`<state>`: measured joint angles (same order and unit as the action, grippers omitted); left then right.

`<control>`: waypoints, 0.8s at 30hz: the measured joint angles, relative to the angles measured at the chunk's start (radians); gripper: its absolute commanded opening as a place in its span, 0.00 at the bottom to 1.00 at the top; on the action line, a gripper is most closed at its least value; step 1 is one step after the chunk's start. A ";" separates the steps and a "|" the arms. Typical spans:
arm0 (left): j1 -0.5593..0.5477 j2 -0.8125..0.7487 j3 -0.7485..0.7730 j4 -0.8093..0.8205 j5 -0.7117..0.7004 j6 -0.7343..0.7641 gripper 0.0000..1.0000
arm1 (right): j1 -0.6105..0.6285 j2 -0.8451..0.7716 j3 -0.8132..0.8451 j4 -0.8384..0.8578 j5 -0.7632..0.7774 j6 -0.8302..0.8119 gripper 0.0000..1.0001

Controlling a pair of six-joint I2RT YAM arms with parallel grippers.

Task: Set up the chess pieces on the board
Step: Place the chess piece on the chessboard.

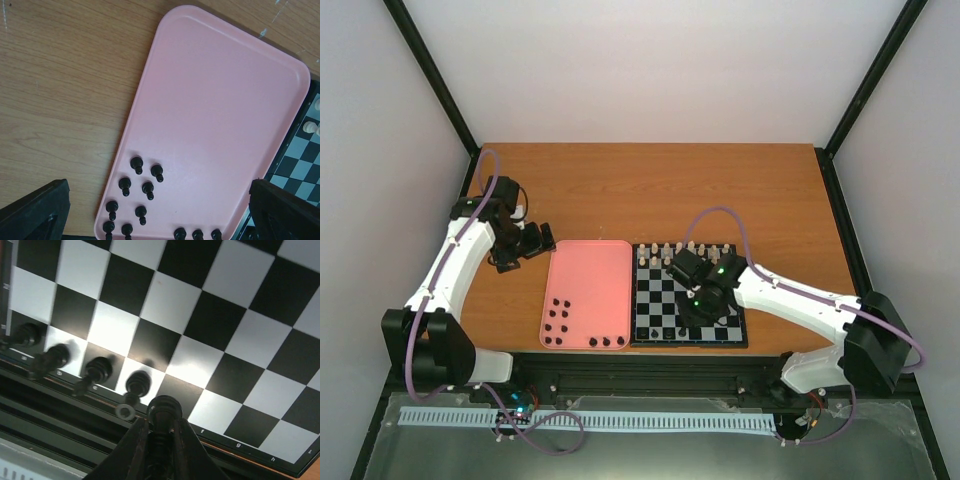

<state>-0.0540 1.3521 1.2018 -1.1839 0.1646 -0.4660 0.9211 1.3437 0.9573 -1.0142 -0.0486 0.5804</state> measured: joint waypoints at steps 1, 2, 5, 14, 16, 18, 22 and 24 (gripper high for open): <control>0.000 0.001 0.000 0.000 0.001 0.000 1.00 | -0.006 0.001 -0.011 0.003 -0.003 0.002 0.10; 0.000 0.003 0.000 0.001 0.002 0.000 1.00 | -0.012 0.003 -0.023 0.005 -0.008 0.002 0.10; 0.000 0.005 0.000 0.002 0.002 0.000 1.00 | -0.024 0.015 -0.041 0.013 -0.016 0.002 0.10; 0.000 0.006 0.000 0.002 0.001 0.000 1.00 | -0.031 0.026 -0.067 0.035 -0.045 0.001 0.10; 0.000 0.006 0.000 0.001 0.001 0.000 1.00 | -0.031 0.026 -0.076 0.037 -0.050 0.001 0.10; 0.000 0.006 0.000 0.002 0.001 0.000 1.00 | -0.031 0.026 -0.081 0.039 -0.054 0.001 0.10; 0.000 0.006 0.000 0.001 0.001 0.000 1.00 | -0.032 0.034 -0.087 0.045 -0.064 0.000 0.10; 0.000 0.007 0.000 0.001 0.000 0.000 1.00 | -0.032 0.041 -0.089 0.047 -0.066 -0.003 0.10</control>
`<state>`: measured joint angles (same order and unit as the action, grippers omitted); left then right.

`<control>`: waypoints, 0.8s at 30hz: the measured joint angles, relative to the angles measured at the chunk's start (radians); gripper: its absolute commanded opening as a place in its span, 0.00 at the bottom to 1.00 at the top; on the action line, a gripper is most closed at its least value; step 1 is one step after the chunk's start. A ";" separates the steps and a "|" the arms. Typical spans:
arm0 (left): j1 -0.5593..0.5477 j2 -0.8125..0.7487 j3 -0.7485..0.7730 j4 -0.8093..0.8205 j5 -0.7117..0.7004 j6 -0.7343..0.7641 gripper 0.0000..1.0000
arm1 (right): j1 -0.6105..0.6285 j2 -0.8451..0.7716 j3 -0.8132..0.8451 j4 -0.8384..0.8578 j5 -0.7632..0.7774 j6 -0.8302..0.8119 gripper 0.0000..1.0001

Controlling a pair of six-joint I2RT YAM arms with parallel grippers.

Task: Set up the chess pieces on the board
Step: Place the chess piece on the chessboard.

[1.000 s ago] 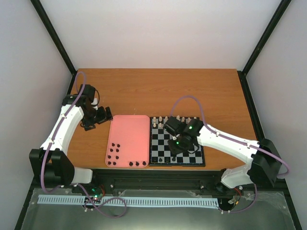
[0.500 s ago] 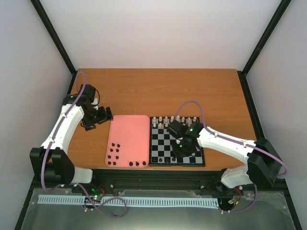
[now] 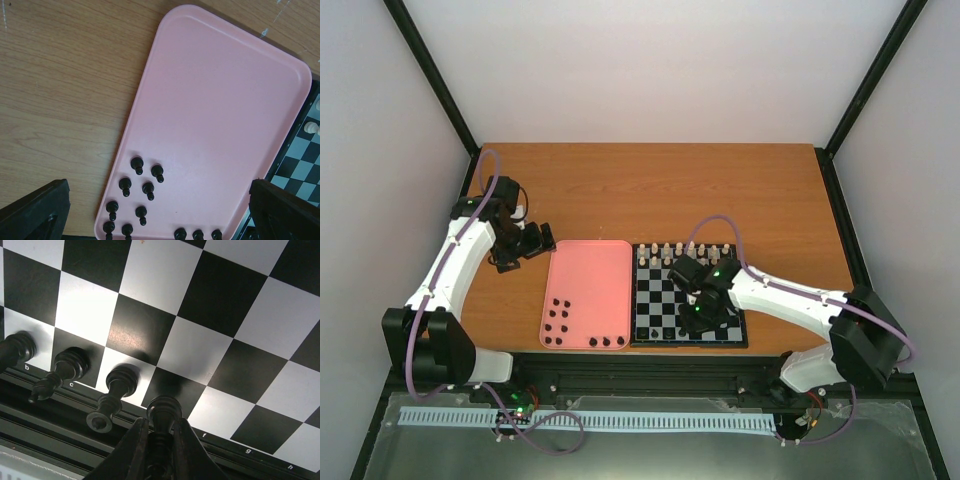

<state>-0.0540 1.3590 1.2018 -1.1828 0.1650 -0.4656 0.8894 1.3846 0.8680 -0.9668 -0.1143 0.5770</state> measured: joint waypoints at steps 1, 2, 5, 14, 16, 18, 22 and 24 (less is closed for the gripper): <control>0.000 0.000 0.000 0.000 0.000 0.000 1.00 | 0.000 0.002 -0.001 0.000 -0.001 -0.001 0.10; 0.000 0.000 0.000 0.000 0.000 0.000 1.00 | 0.000 0.004 -0.002 0.002 -0.003 -0.003 0.10; 0.000 0.000 0.000 0.000 0.000 0.000 1.00 | 0.000 0.005 -0.011 0.007 -0.003 -0.006 0.10; 0.000 0.000 0.000 0.000 0.000 0.000 1.00 | -0.002 0.013 -0.020 0.018 -0.005 -0.008 0.11; 0.000 0.000 0.000 0.000 0.000 0.000 1.00 | -0.002 0.014 -0.020 0.021 -0.005 -0.008 0.11; 0.000 0.000 0.000 0.000 0.000 0.000 1.00 | -0.003 0.019 -0.020 0.022 -0.005 -0.008 0.11; 0.000 0.000 0.000 0.000 0.000 0.000 1.00 | -0.003 0.029 -0.025 0.022 -0.005 -0.008 0.12; 0.000 0.000 0.000 0.000 0.000 0.000 1.00 | -0.003 0.030 -0.030 0.022 -0.006 -0.008 0.16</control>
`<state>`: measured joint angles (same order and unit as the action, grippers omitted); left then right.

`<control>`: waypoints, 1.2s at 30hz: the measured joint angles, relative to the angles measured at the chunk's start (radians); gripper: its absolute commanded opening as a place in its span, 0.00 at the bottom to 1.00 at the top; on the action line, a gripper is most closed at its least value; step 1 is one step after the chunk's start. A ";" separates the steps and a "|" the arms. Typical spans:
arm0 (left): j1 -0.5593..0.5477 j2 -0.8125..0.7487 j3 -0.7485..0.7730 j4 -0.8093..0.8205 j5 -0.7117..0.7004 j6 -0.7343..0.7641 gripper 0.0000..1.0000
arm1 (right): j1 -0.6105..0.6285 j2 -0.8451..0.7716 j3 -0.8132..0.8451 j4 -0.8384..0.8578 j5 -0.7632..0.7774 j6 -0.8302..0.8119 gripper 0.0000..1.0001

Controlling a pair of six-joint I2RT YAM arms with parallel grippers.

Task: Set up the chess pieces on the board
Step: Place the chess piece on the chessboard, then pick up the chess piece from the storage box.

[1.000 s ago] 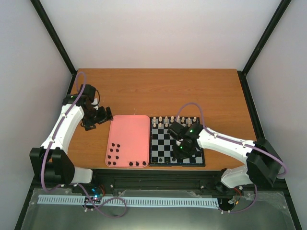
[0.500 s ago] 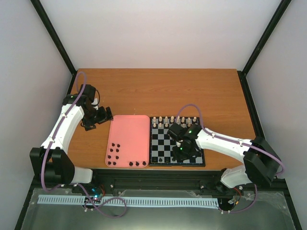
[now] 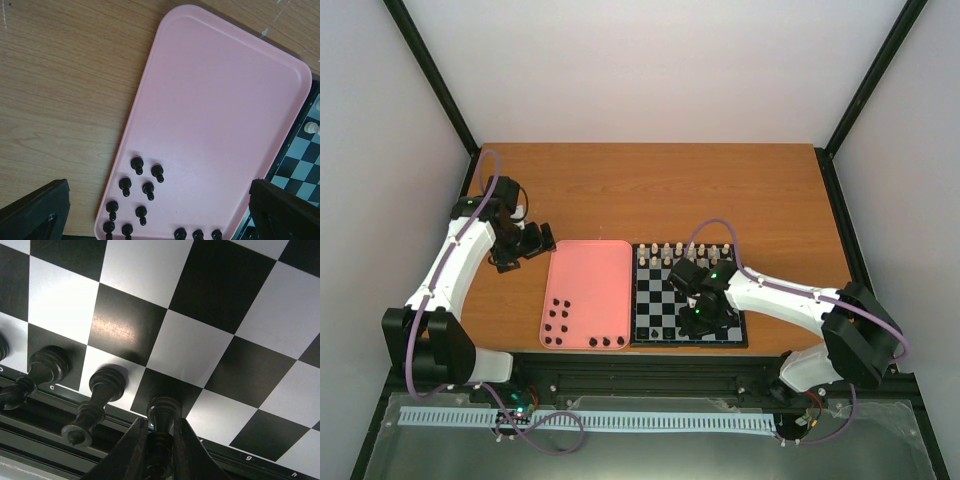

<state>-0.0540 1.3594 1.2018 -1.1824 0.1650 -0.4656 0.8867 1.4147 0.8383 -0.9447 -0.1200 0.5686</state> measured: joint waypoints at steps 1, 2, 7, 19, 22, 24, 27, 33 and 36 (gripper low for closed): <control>0.000 0.000 0.000 0.000 0.000 0.000 1.00 | 0.000 0.000 -0.001 0.000 0.000 -0.001 0.19; 0.000 0.000 0.000 0.000 0.000 0.000 1.00 | 0.000 0.000 -0.001 0.000 0.000 -0.001 0.22; 0.000 0.000 0.000 0.000 0.000 0.000 1.00 | -0.001 0.000 -0.002 0.000 0.001 -0.003 0.30; 0.000 0.000 0.000 0.000 0.000 0.000 1.00 | -0.001 -0.003 0.032 -0.034 0.050 0.000 0.46; 0.000 0.000 0.000 0.000 0.000 0.000 1.00 | -0.002 -0.008 0.069 -0.045 0.076 0.001 0.46; 0.000 0.000 0.000 0.000 0.000 0.000 1.00 | -0.002 -0.008 0.090 -0.053 0.093 0.006 0.47; 0.000 0.000 0.000 0.000 0.000 0.000 1.00 | -0.007 -0.009 0.123 -0.069 0.141 0.021 0.46; 0.000 0.000 0.000 0.000 0.000 0.000 1.00 | -0.013 0.018 0.254 -0.071 0.187 0.013 0.43; 0.000 0.000 0.000 0.000 0.000 0.000 1.00 | 0.012 0.093 0.354 -0.041 0.176 0.000 0.43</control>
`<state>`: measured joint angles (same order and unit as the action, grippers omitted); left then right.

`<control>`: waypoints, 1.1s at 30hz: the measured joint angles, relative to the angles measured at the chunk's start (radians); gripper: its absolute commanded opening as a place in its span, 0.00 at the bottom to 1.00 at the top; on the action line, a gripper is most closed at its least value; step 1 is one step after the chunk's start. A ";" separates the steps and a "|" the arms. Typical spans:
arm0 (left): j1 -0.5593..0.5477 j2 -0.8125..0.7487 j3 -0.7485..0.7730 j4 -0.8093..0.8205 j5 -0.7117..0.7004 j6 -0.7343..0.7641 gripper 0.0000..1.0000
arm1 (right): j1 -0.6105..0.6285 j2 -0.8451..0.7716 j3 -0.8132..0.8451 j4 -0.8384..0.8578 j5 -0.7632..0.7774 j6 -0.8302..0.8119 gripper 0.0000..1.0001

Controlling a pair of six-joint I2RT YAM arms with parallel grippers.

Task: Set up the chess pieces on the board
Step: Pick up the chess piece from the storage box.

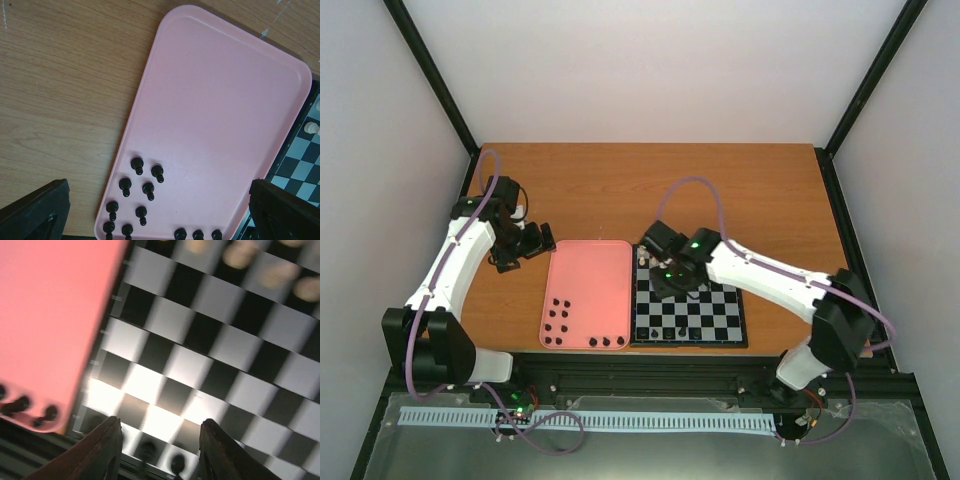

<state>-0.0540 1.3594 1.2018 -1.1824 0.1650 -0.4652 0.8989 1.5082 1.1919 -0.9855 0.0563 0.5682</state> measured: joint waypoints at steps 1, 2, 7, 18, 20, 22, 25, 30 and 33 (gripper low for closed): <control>0.000 0.000 0.000 0.000 0.000 0.000 1.00 | 0.017 0.031 0.031 0.014 -0.011 -0.005 0.44; 0.000 0.000 0.000 0.000 -0.002 0.000 1.00 | 0.040 0.069 0.070 0.026 -0.024 -0.011 0.44; 0.000 0.000 -0.001 0.000 -0.003 0.000 1.00 | 0.185 0.248 0.255 0.088 -0.089 -0.049 0.43; 0.000 -0.024 -0.021 -0.002 -0.004 0.000 1.00 | 0.360 0.481 0.428 0.103 -0.217 -0.113 0.43; 0.000 -0.029 -0.026 -0.002 -0.004 0.000 1.00 | 0.365 0.499 0.432 0.097 -0.232 -0.120 0.43; 0.000 -0.033 -0.029 -0.002 -0.004 0.000 1.00 | 0.365 0.515 0.438 0.090 -0.236 -0.124 0.43; 0.000 -0.037 -0.029 -0.003 -0.004 0.000 1.00 | 0.365 0.541 0.457 0.077 -0.231 -0.127 0.42; 0.000 -0.039 -0.029 -0.003 -0.004 0.000 1.00 | 0.365 0.586 0.488 0.068 -0.228 -0.132 0.40; 0.000 -0.039 -0.029 -0.003 -0.004 0.000 1.00 | 0.360 0.607 0.489 0.065 -0.228 -0.135 0.39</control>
<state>-0.0540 1.3201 1.1732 -1.1854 0.1612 -0.4652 1.2591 2.1155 1.6814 -0.9203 -0.1719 0.4332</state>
